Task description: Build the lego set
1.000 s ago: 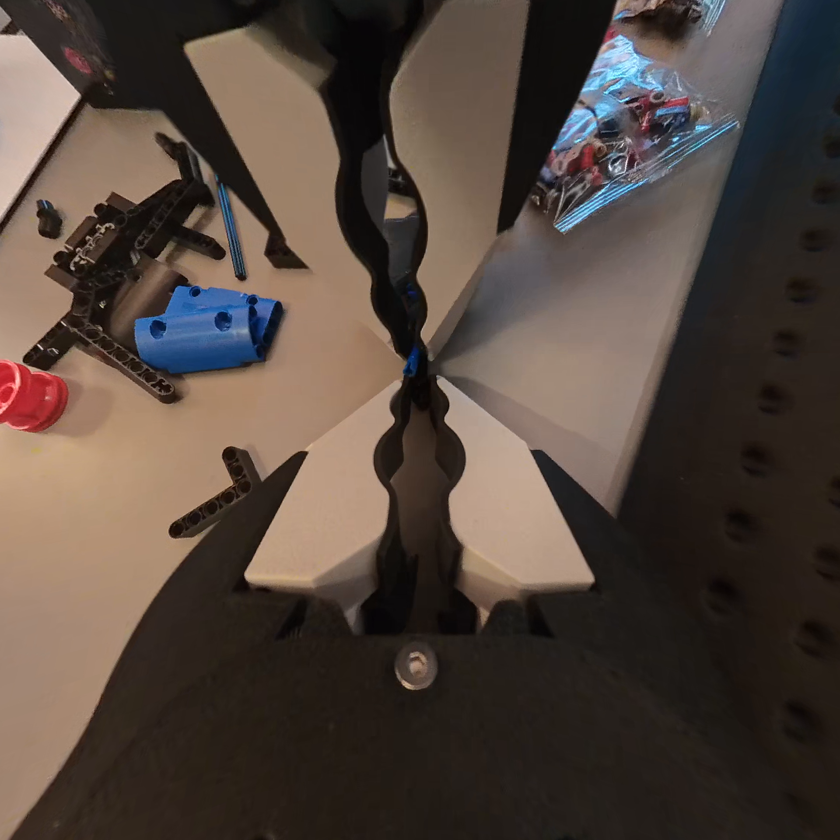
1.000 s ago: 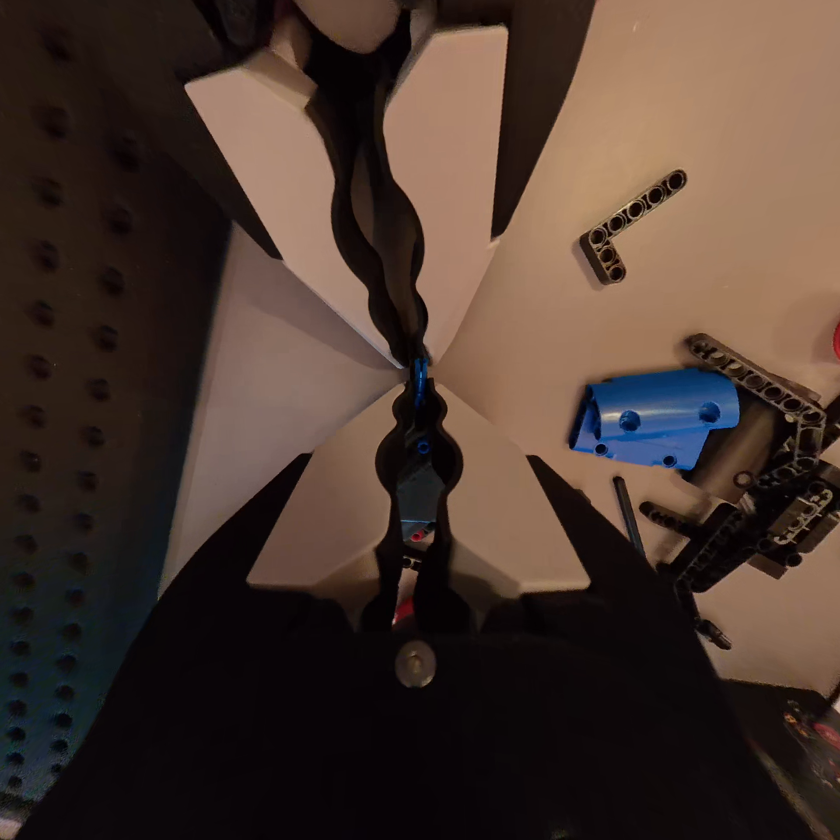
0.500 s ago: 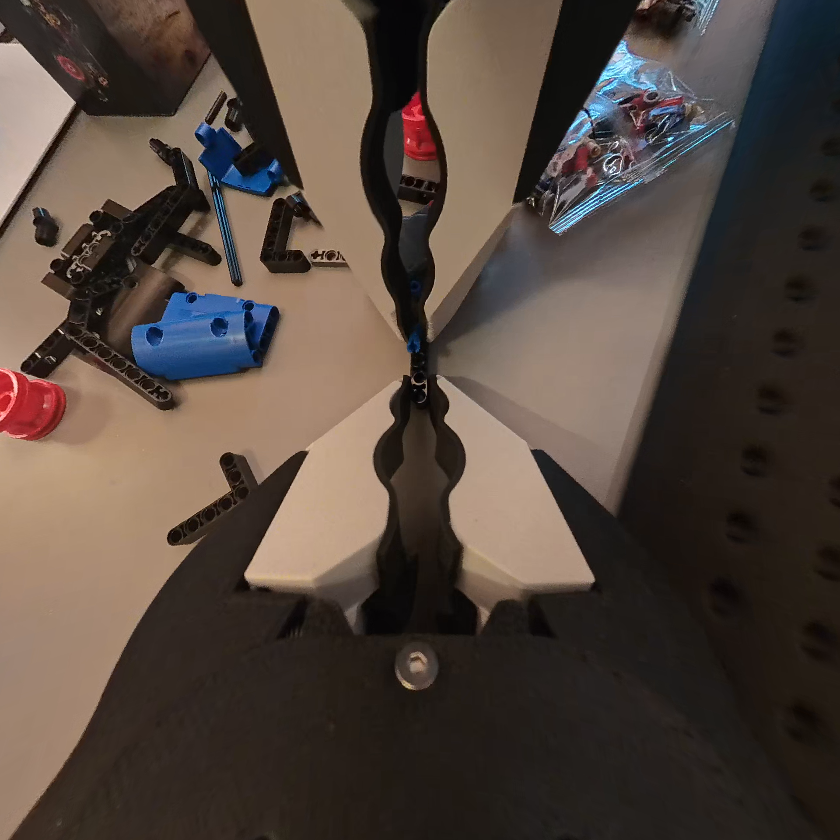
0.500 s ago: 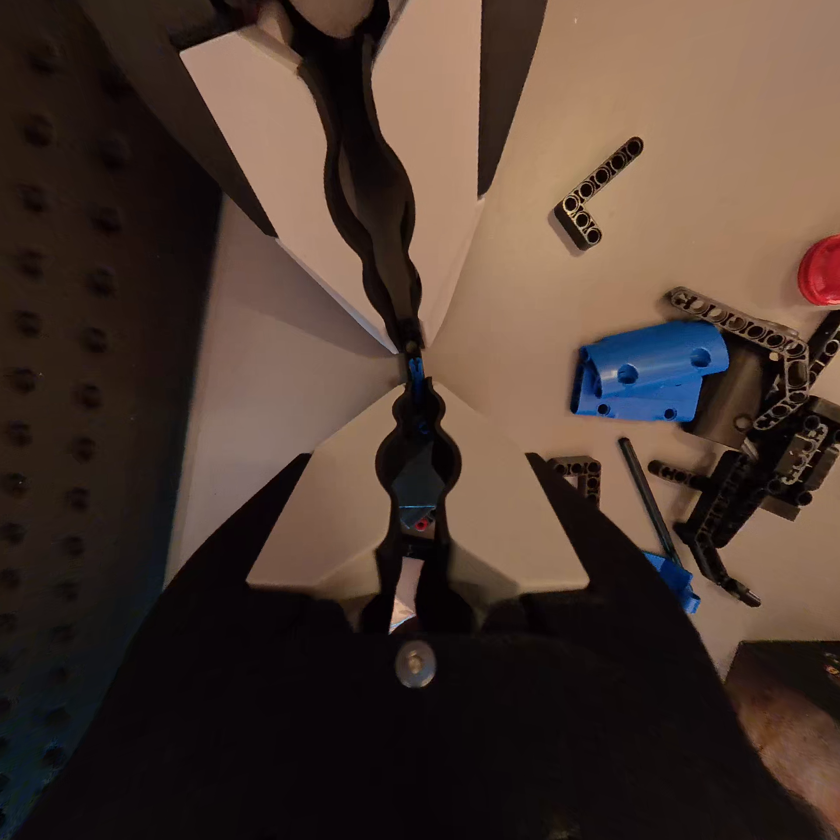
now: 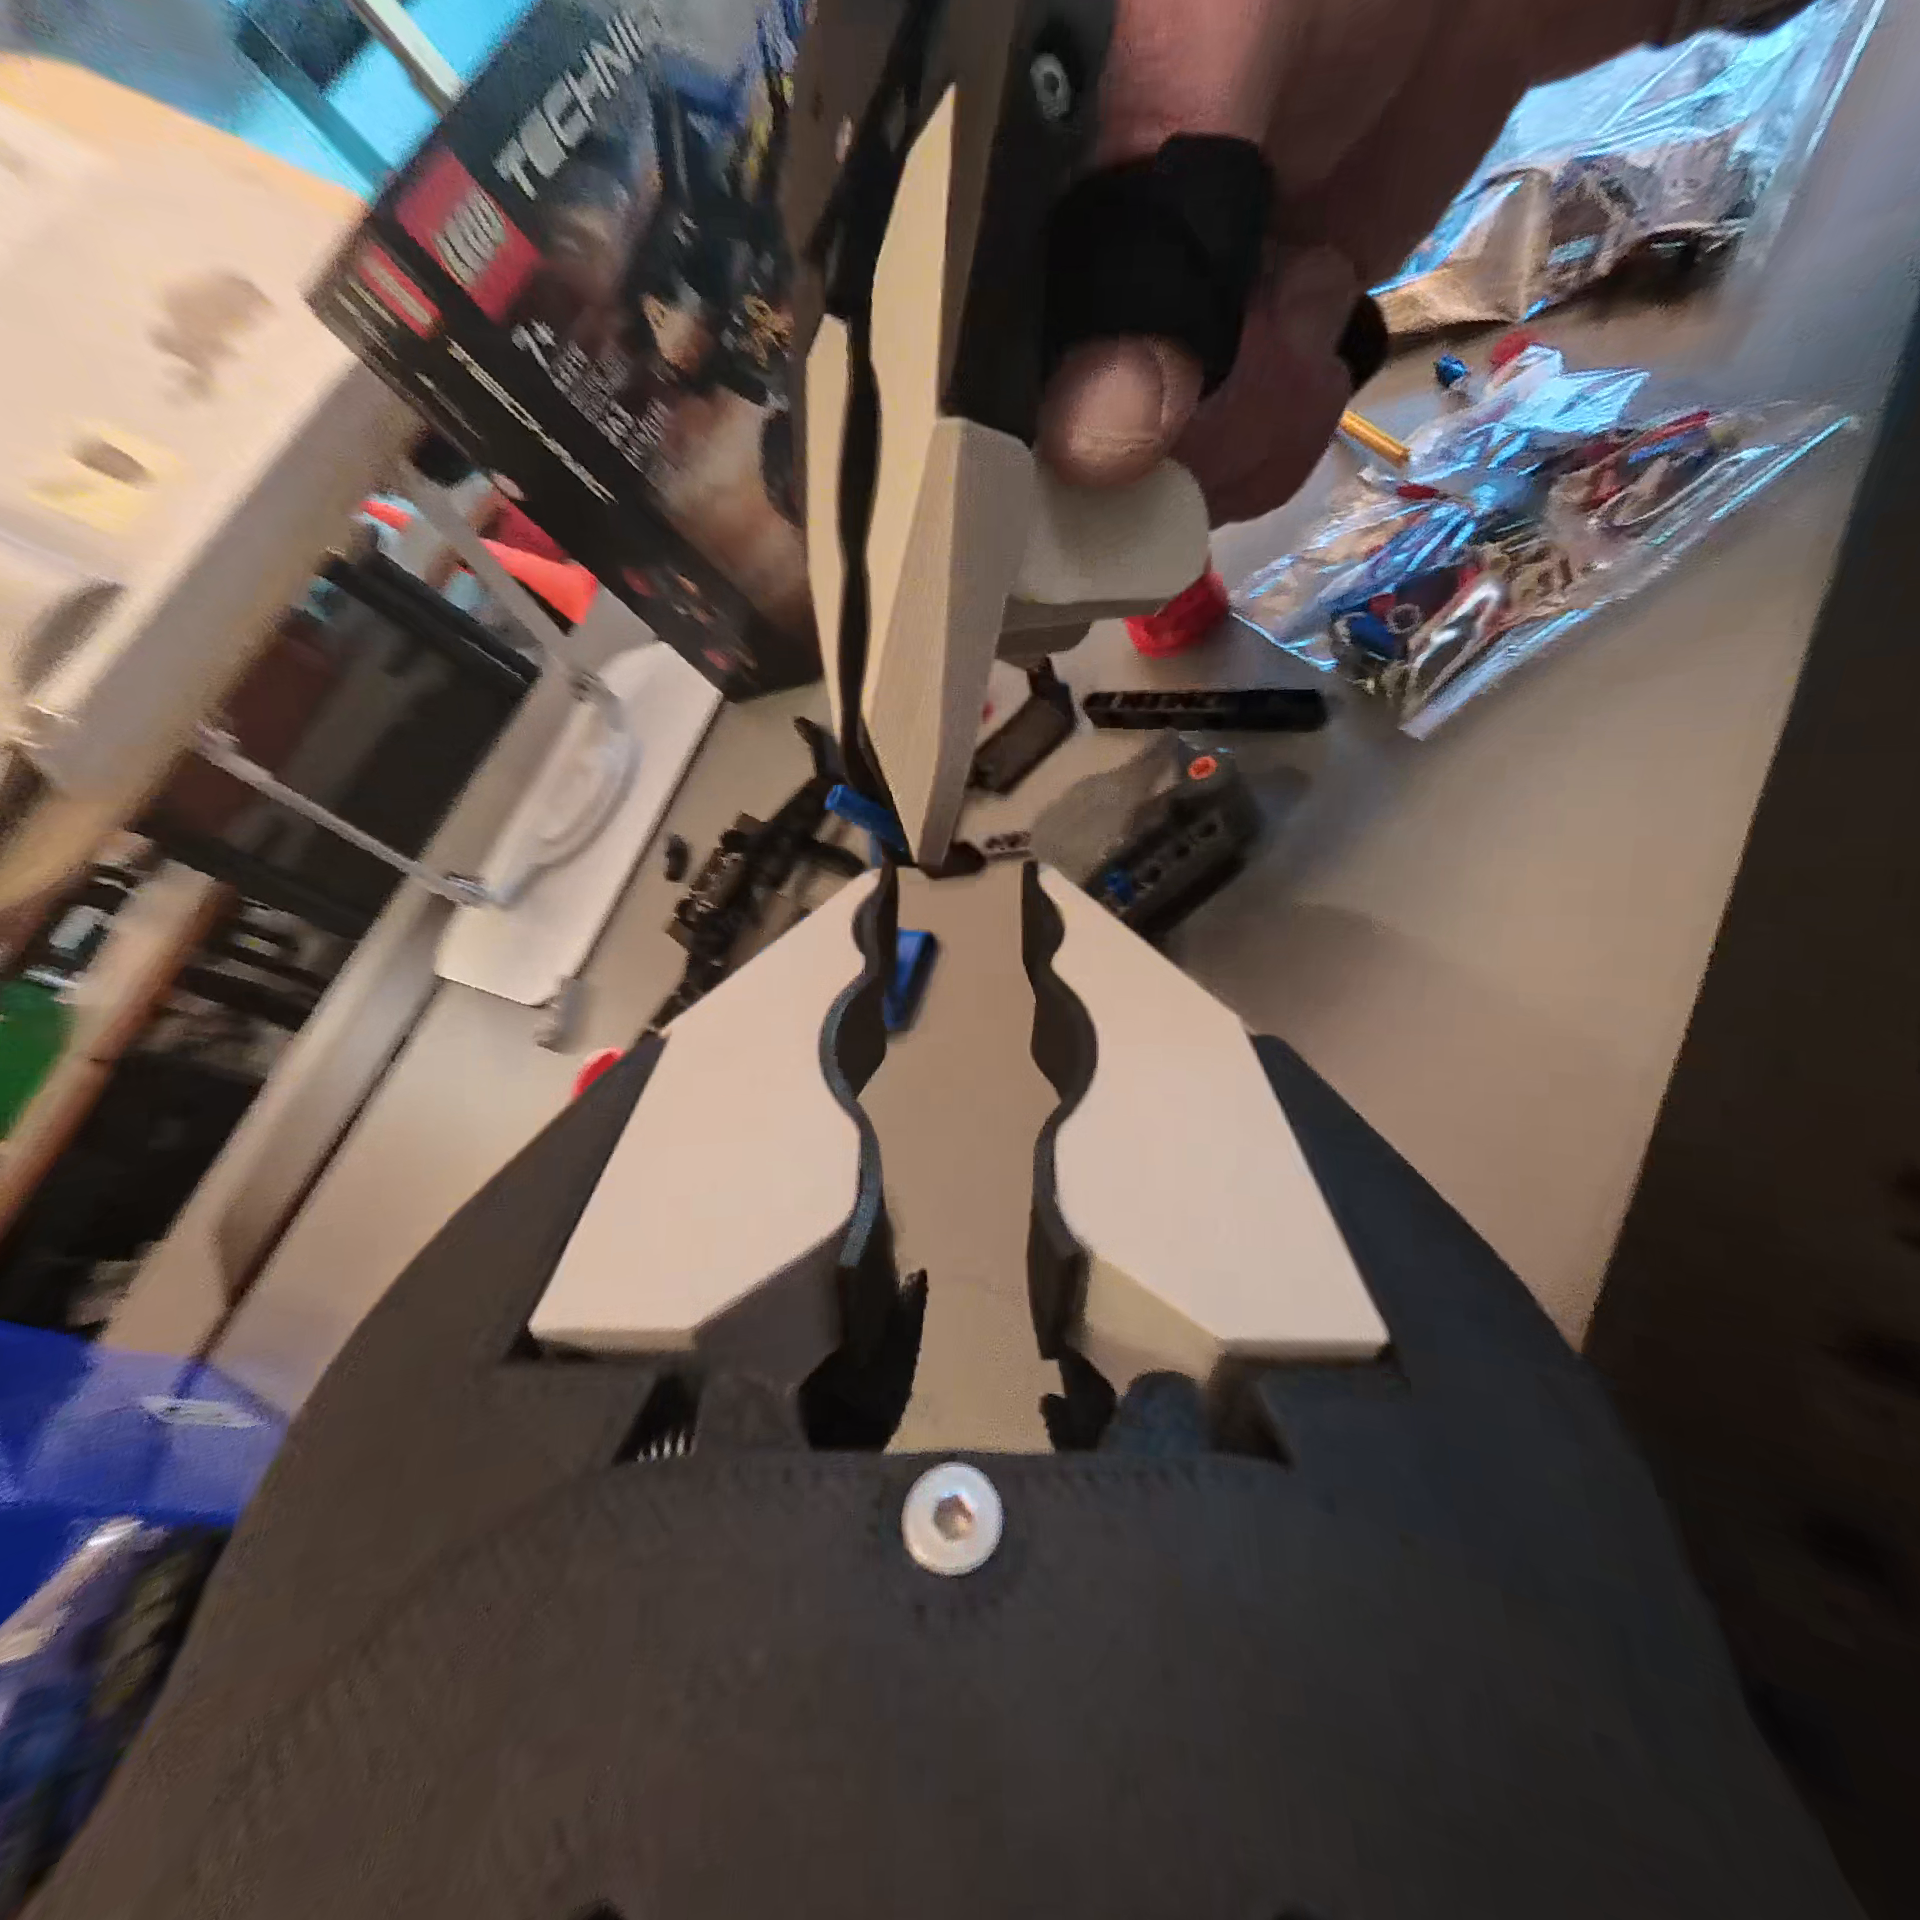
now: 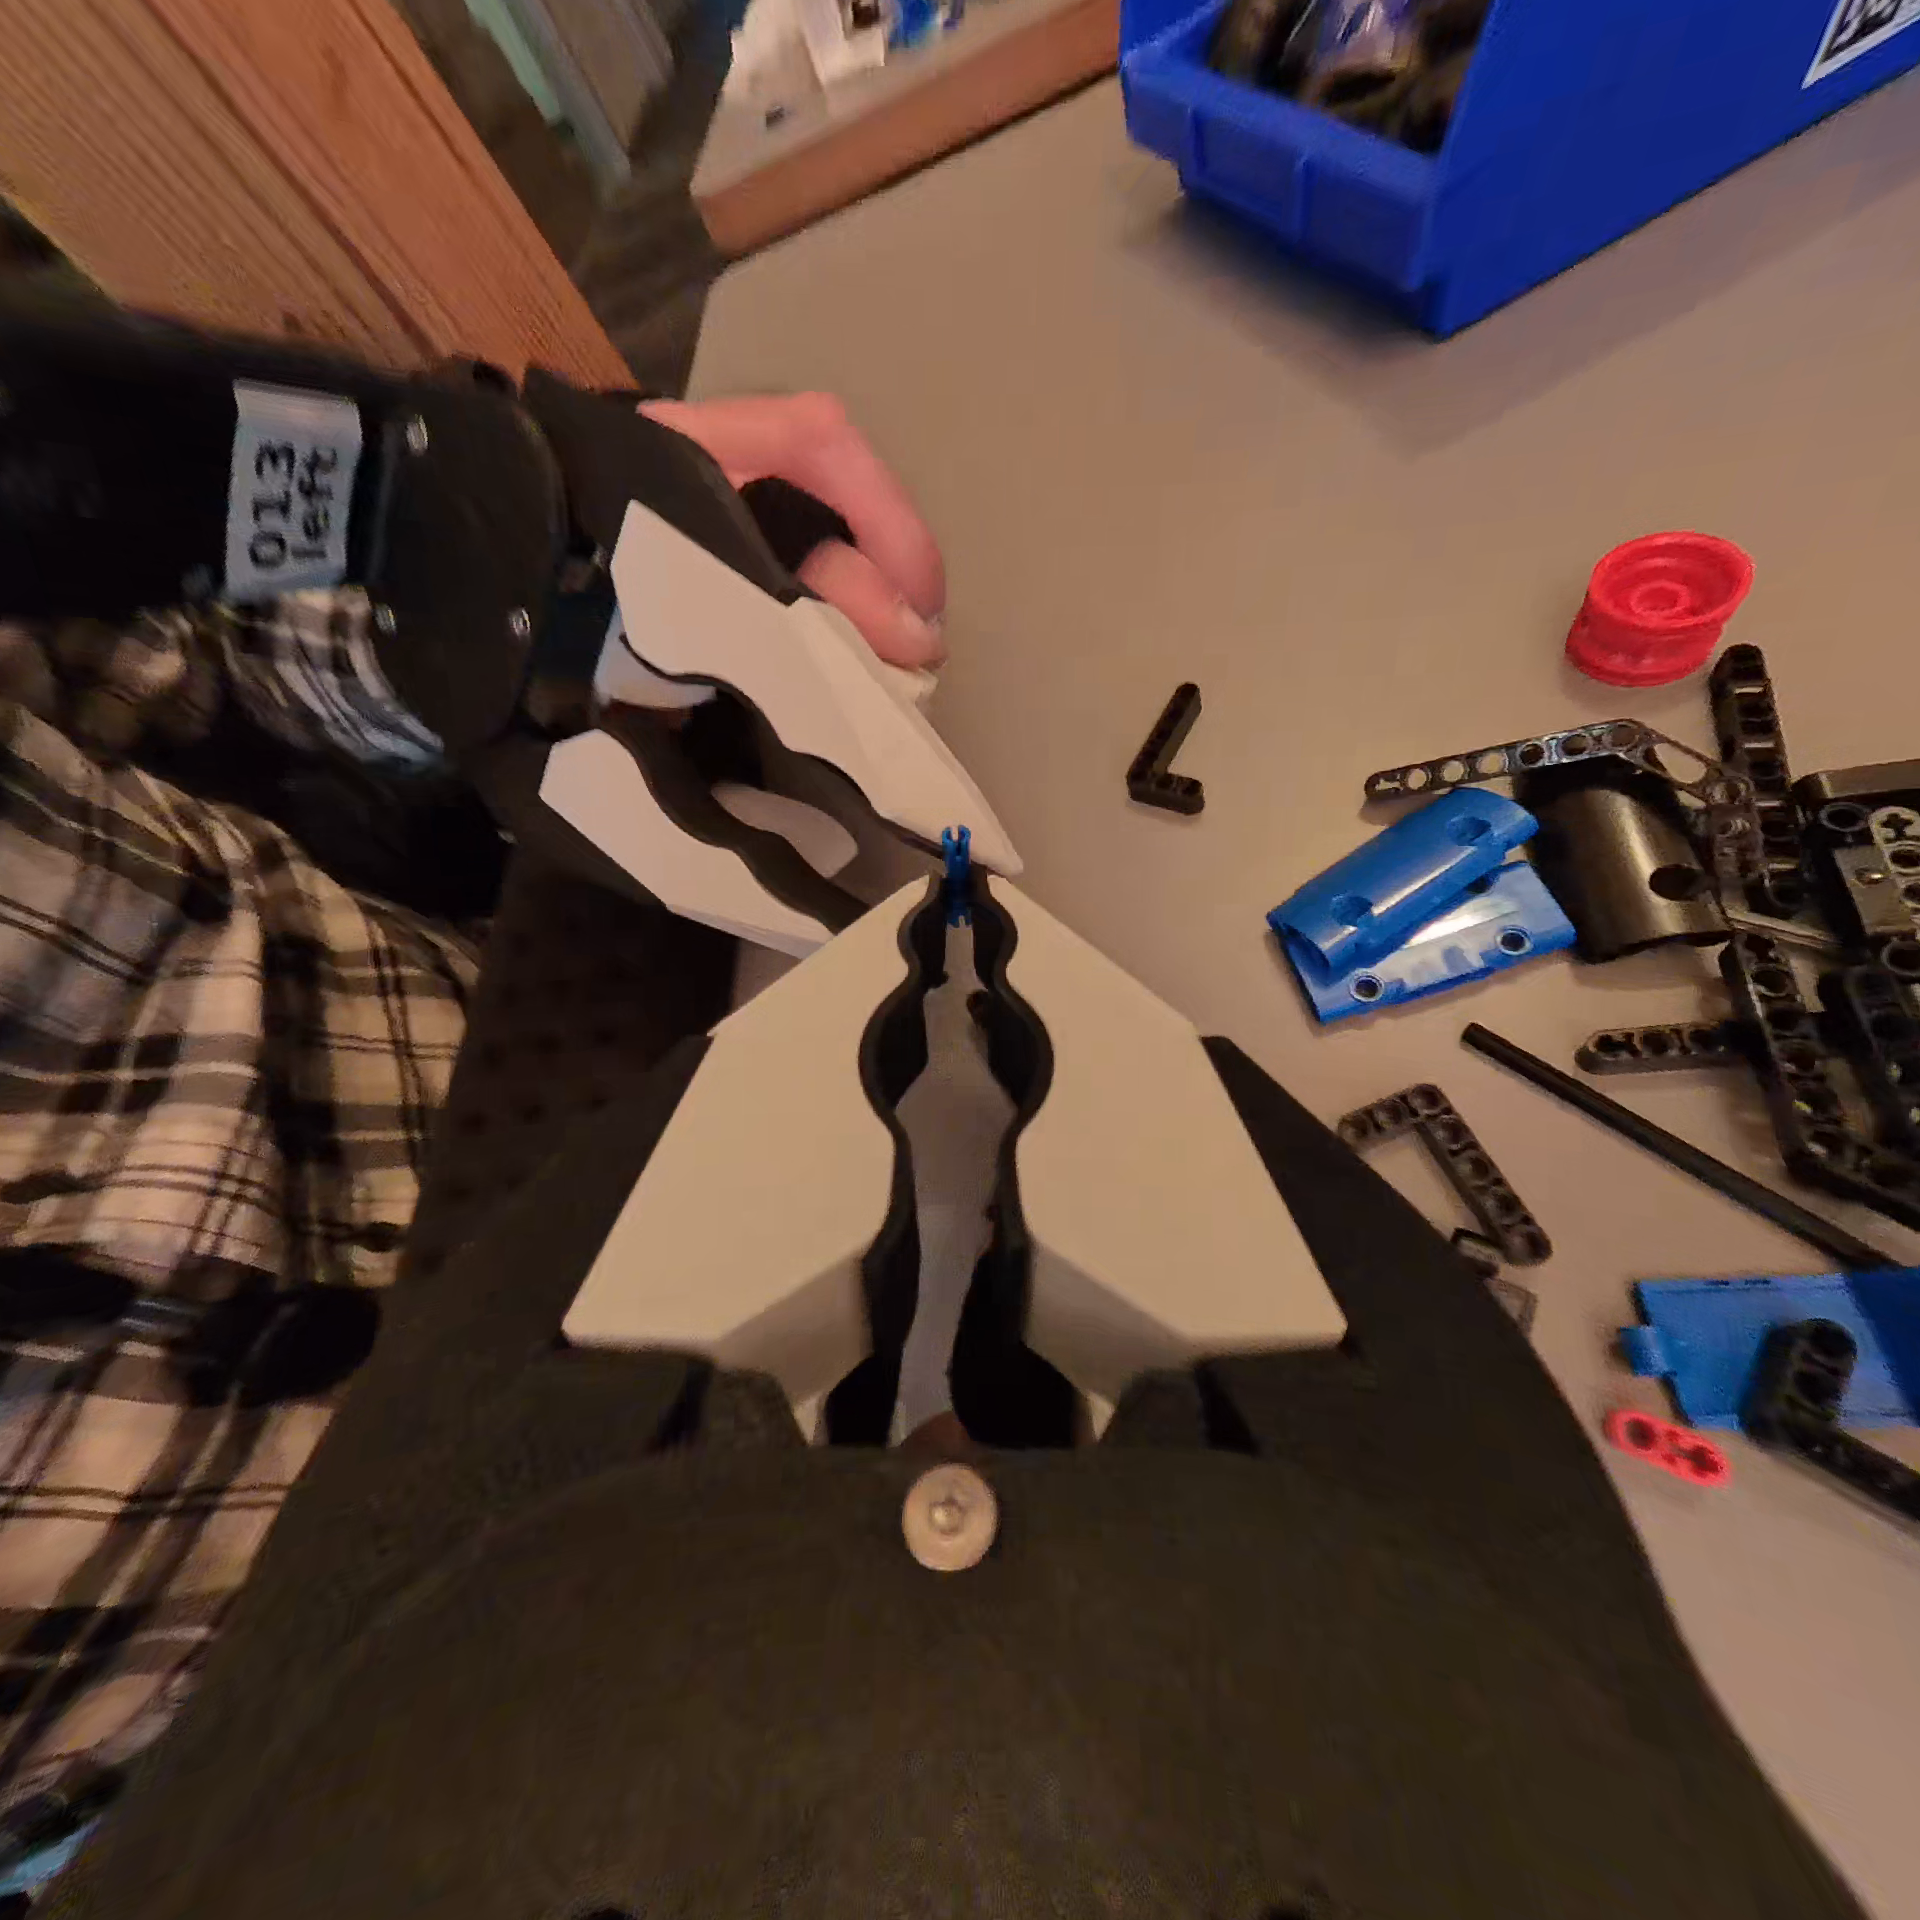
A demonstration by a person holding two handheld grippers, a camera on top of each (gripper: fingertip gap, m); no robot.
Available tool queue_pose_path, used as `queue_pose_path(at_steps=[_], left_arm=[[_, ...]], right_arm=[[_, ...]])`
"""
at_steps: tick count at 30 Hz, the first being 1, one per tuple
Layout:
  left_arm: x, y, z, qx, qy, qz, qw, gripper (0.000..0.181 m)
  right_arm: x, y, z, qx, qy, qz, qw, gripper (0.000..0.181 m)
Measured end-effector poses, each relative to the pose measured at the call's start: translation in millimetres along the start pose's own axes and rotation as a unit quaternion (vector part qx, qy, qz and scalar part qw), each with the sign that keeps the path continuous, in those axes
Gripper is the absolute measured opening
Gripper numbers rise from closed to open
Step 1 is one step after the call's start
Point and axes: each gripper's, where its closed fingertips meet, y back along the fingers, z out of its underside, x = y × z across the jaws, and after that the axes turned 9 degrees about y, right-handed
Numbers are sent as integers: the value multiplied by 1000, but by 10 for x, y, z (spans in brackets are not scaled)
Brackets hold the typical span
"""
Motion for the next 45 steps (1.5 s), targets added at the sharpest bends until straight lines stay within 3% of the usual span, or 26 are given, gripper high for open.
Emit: queue_pose_path(at_steps=[3,8,12,17,23,27,35,45], left_arm=[[-109,9,-53,2,-25,-48,999,25],[-48,25,-182,30,-69,-56,996,21],[-64,-11,-163,14,-127,-80,989,13],[56,-55,-64,-7,-179,-47,983,13],[145,-67,219,-68,-31,55,996,21],[196,-93,208,-59,2,70,996,29],[-80,-29,-139,2,-93,-68,993,9],[-281,30,-212,9,-55,-112,992,4]], right_arm=[[-8,35,-4,3,-3,6,1000,2],[-43,59,-69,21,-22,-7,1000,3],[-39,42,-17,0,-24,-7,1000,2],[-48,5,151,-62,12,3,998,2],[-4,-2,321,-106,58,29,992,2],[-97,-18,237,-52,32,-1,998,2],[-57,39,-55,82,-84,-29,993,2],[27,63,-279,193,-139,31,971,3]])
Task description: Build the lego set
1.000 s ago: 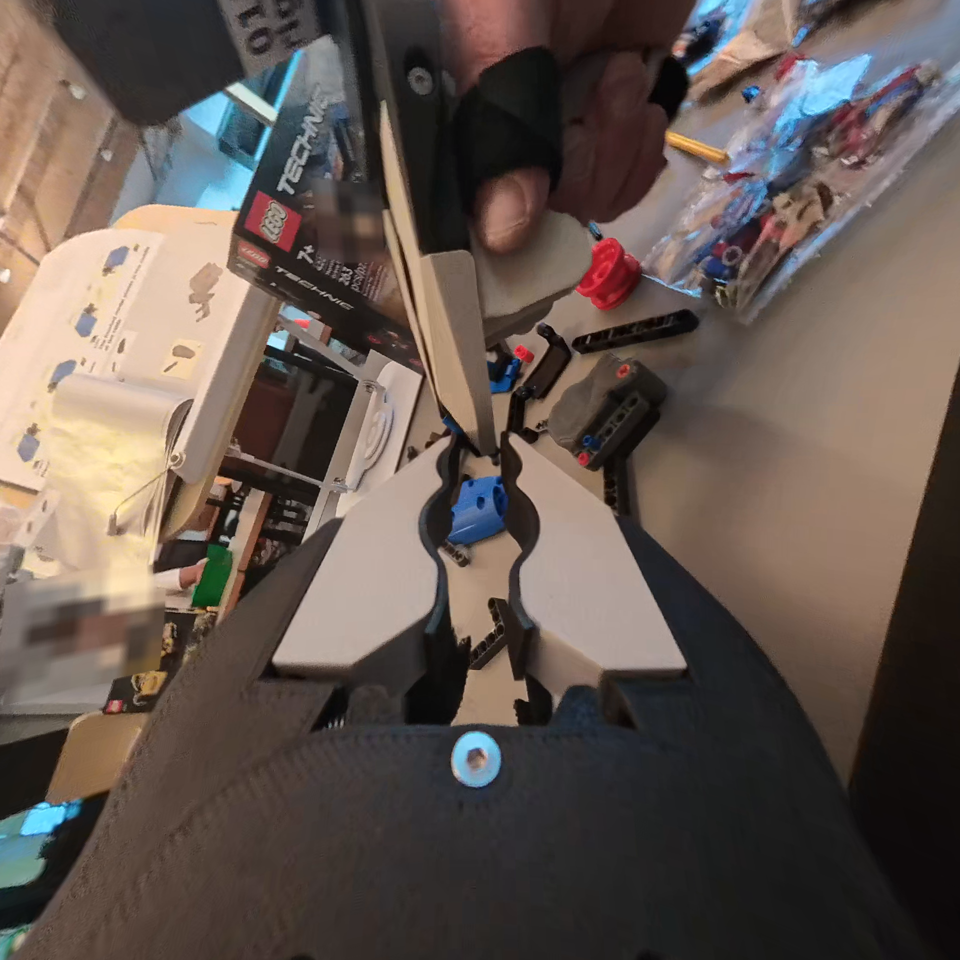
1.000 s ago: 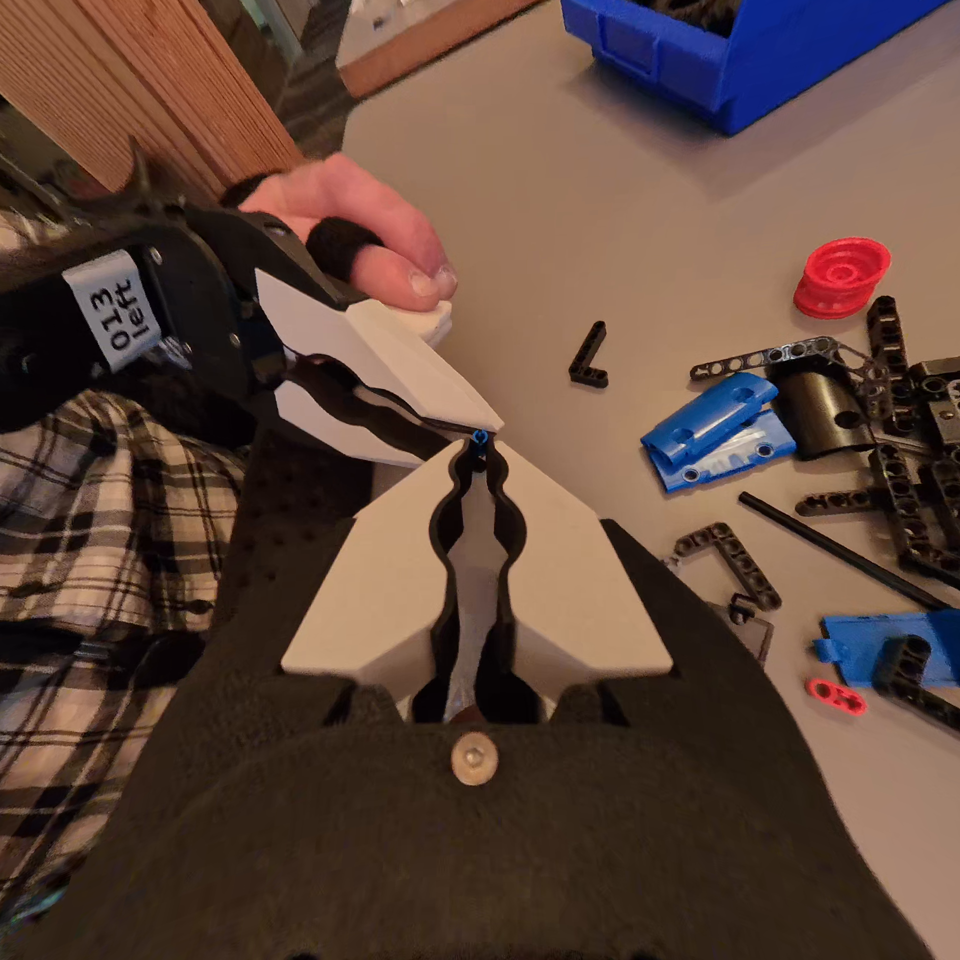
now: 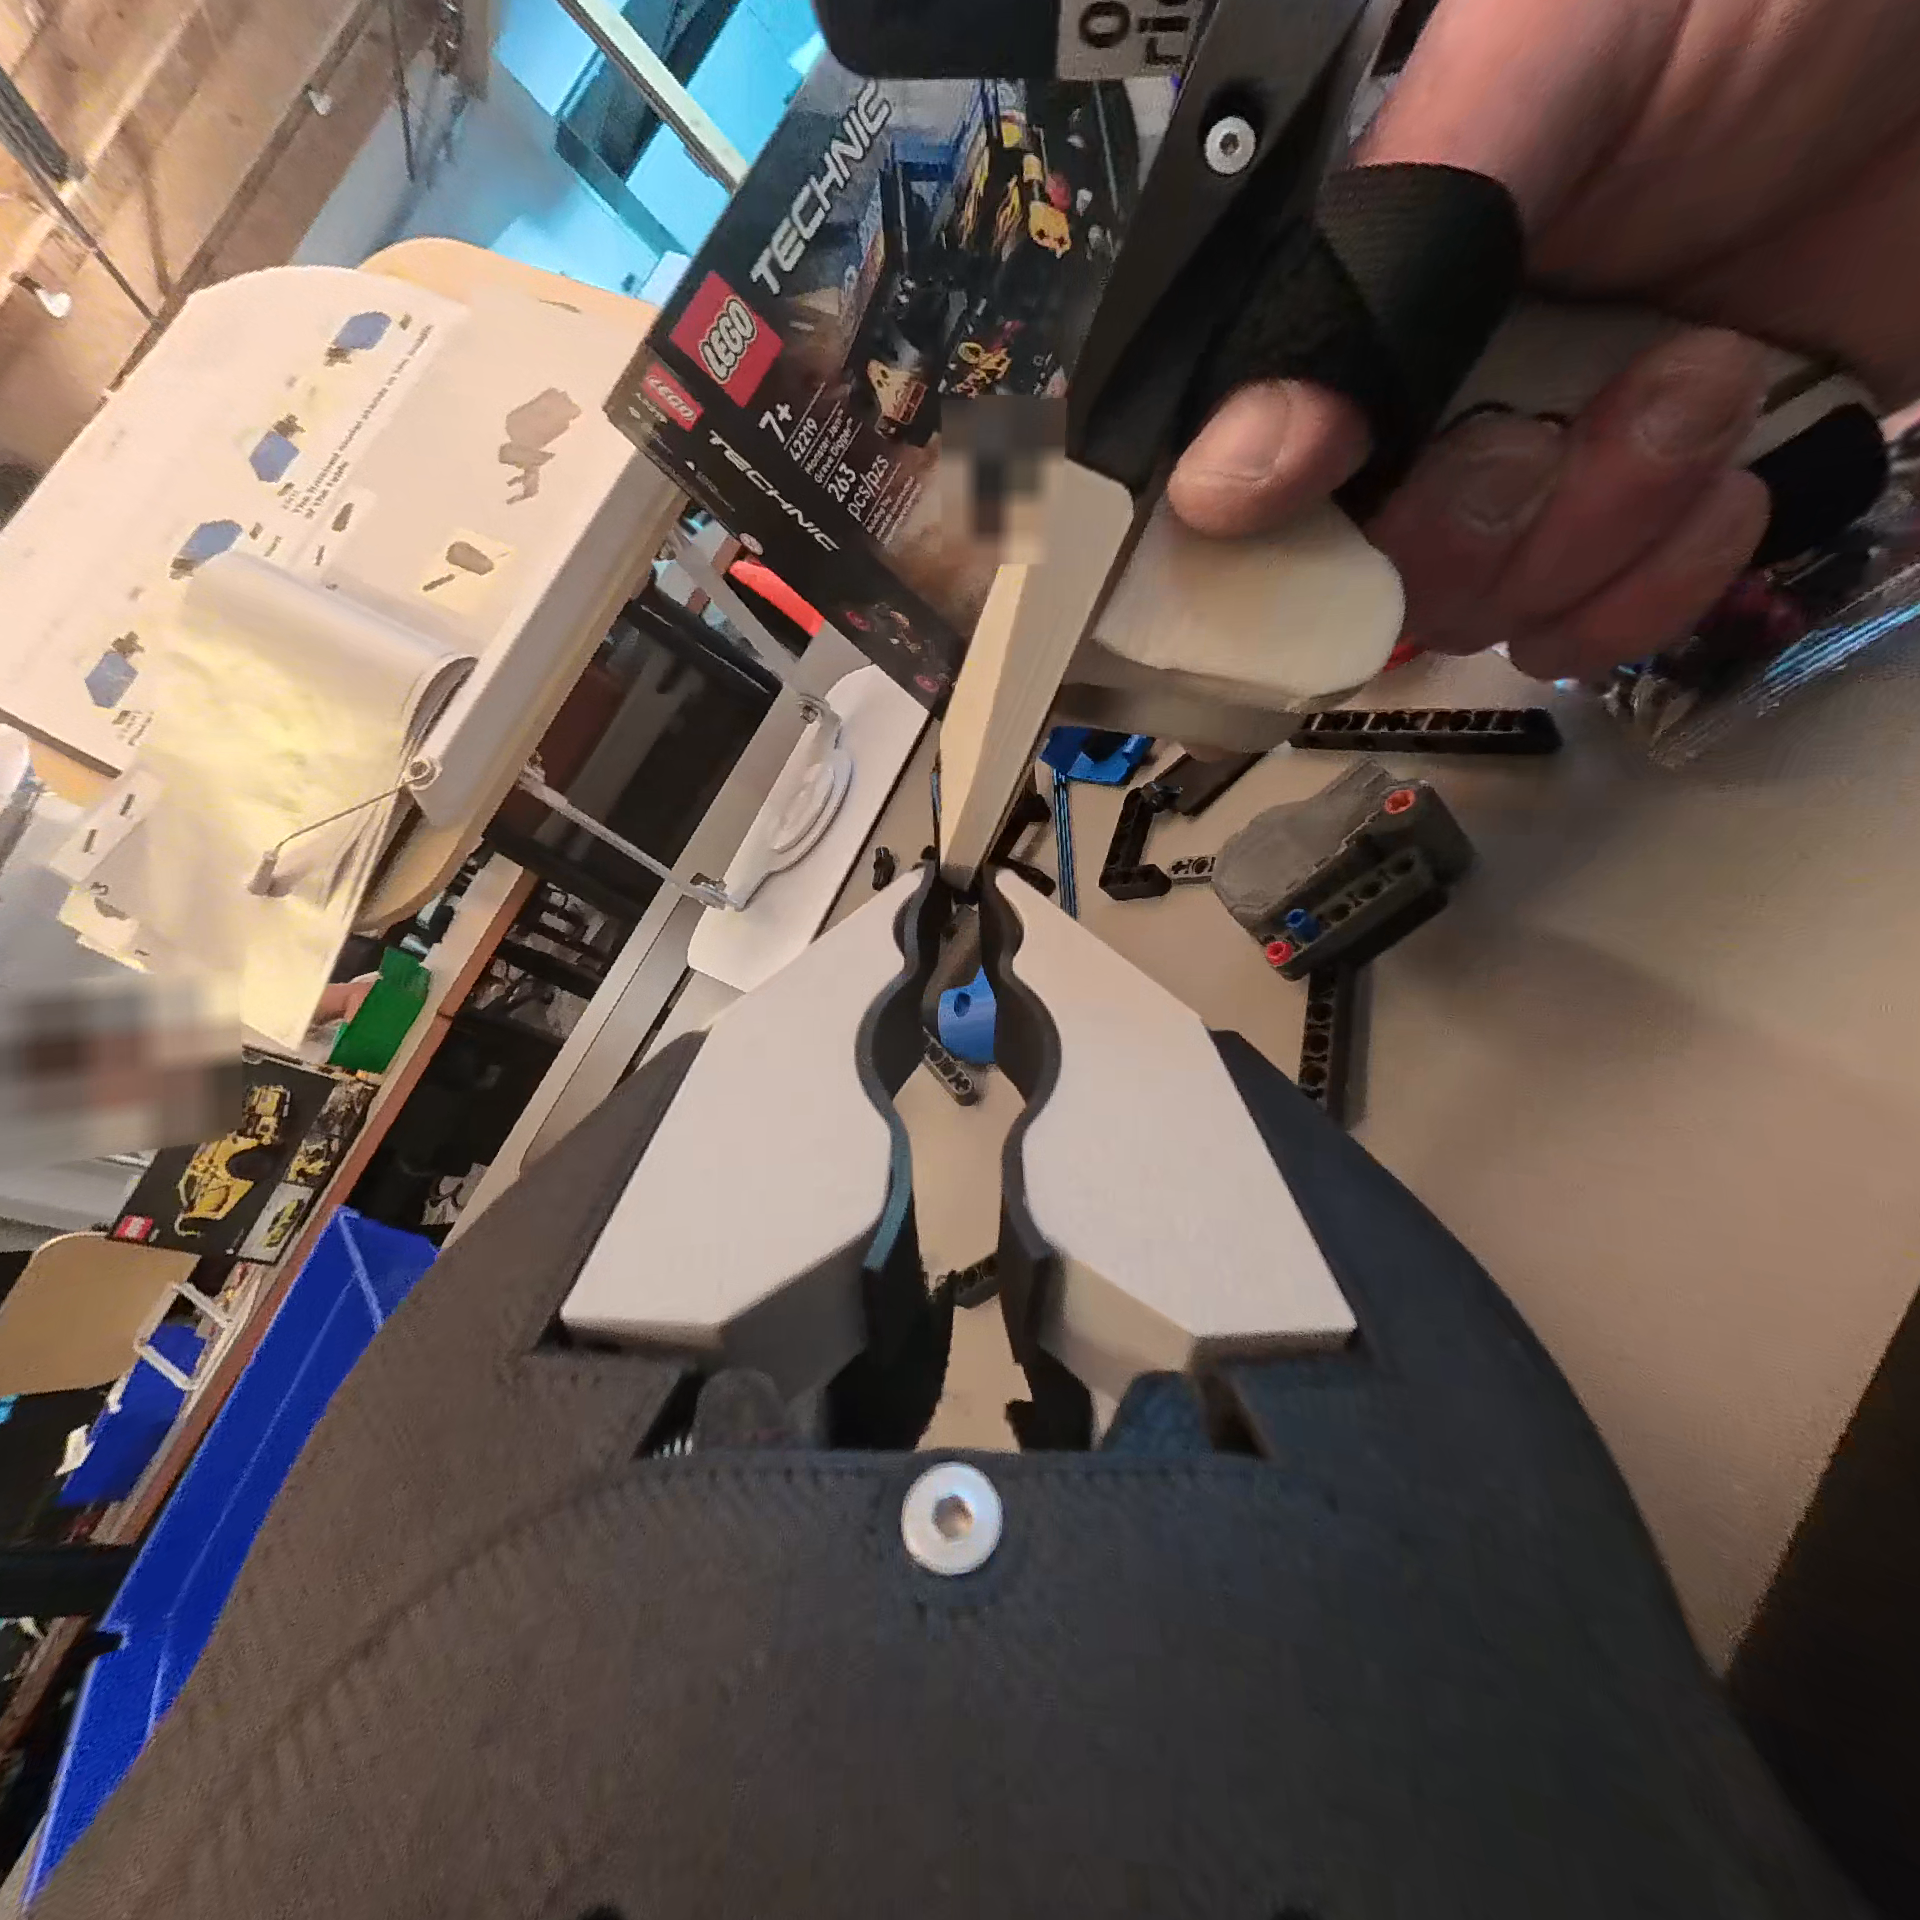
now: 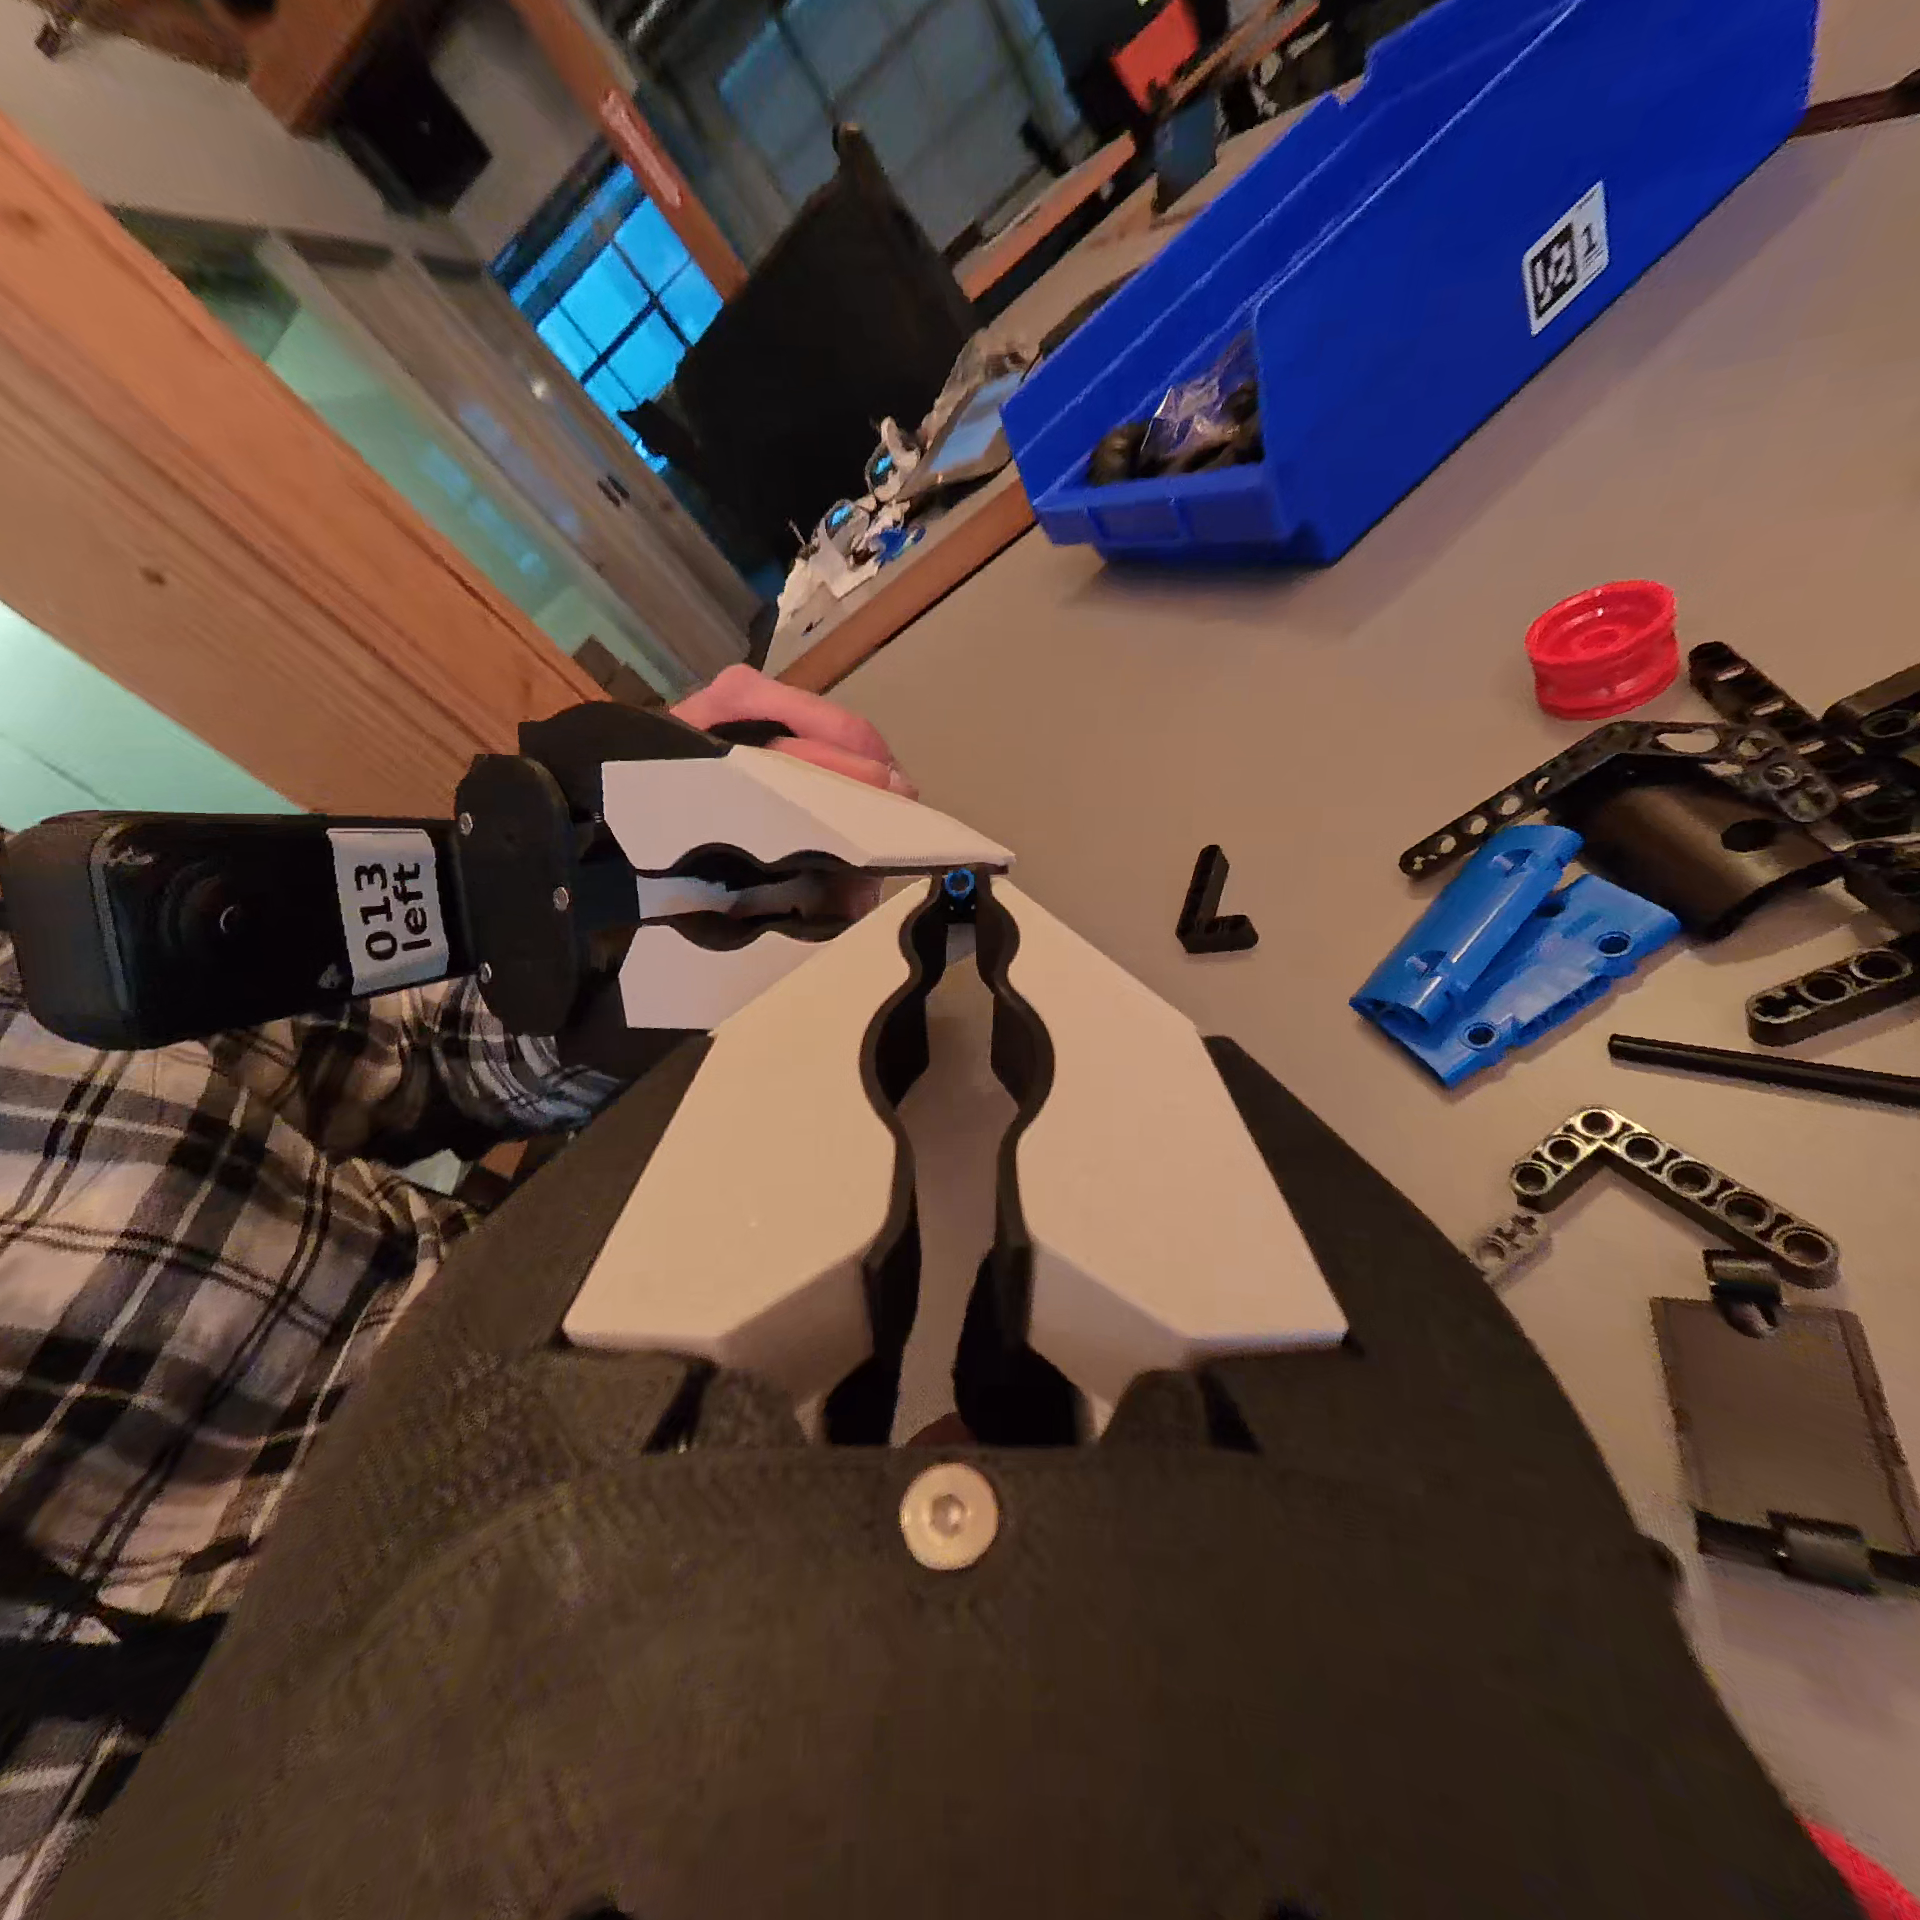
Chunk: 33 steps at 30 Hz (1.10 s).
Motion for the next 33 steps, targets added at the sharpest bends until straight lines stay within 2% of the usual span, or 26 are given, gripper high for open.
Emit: queue_pose_path(at_steps=[2,7,10,23,26,33], left_arm=[[9,7,-12,7,-21,3,1000,4],[80,10,-23,11,-68,15,998,3],[82,12,-35,13,-71,14,997,3],[-12,2,-30,7,-56,-18,998,5],[-22,1,-23,5,-61,-23,998,5],[10,11,-30,10,-79,-19,997,4]], right_arm=[[-10,11,-1,4,-5,-3,1000,3],[-30,57,61,-41,26,-1,999,3],[-38,69,60,-57,38,1,998,3],[7,27,-22,11,16,52,998,3],[14,21,-24,8,30,64,997,3],[-7,54,0,-19,29,39,999,4]])
